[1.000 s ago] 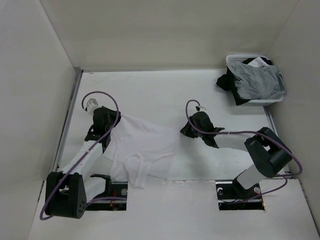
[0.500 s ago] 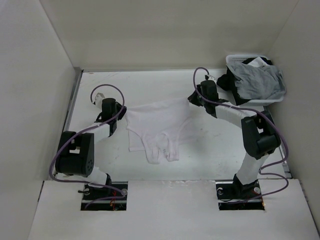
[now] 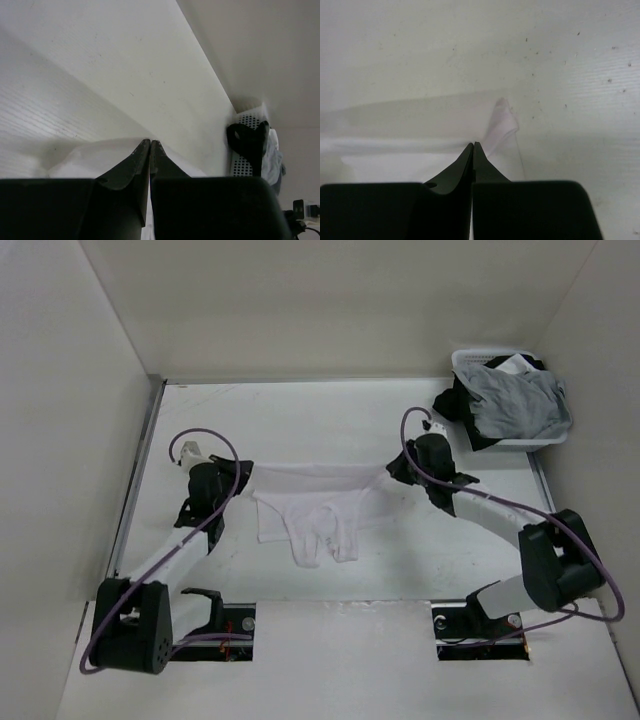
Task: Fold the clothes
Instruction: Fold the tank top
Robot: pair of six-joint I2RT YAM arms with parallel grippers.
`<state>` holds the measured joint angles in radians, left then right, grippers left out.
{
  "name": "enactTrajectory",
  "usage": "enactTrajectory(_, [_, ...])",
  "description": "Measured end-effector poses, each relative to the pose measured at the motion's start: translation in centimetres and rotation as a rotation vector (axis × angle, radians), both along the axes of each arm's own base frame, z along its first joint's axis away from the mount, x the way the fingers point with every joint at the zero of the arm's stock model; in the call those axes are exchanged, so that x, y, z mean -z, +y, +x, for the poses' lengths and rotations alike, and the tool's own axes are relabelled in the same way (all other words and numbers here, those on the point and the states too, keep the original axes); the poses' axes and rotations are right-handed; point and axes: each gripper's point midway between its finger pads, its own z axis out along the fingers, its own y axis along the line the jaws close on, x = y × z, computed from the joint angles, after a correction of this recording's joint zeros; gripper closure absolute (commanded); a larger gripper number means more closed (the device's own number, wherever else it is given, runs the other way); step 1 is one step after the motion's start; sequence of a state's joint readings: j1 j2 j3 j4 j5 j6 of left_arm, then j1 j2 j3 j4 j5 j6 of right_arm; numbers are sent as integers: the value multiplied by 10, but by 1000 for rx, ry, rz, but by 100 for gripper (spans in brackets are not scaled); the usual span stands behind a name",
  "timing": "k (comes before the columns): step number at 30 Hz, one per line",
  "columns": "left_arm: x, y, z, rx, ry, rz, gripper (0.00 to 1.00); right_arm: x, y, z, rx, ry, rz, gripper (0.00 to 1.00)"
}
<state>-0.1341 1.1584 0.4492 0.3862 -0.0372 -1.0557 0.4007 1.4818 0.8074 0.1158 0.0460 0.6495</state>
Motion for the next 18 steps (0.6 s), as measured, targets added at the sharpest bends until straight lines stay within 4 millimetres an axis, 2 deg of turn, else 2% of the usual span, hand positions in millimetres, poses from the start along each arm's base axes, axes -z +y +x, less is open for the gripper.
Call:
enactTrajectory(4, [-4, -4, -29, 31, -33, -10, 100, -4, 1, -28, -18, -20, 14, 98])
enactTrajectory(10, [7, -7, -75, 77, -33, -9, 100, 12, -10, -65, -9, 2, 23, 99])
enactTrajectory(14, [8, -6, -96, 96, -39, 7, 100, 20, -21, -86, 12, 14, 32, 99])
enactTrajectory(18, [12, -9, -109, 122, -27, 22, 100, 23, -27, -98, 27, 22, 46, 98])
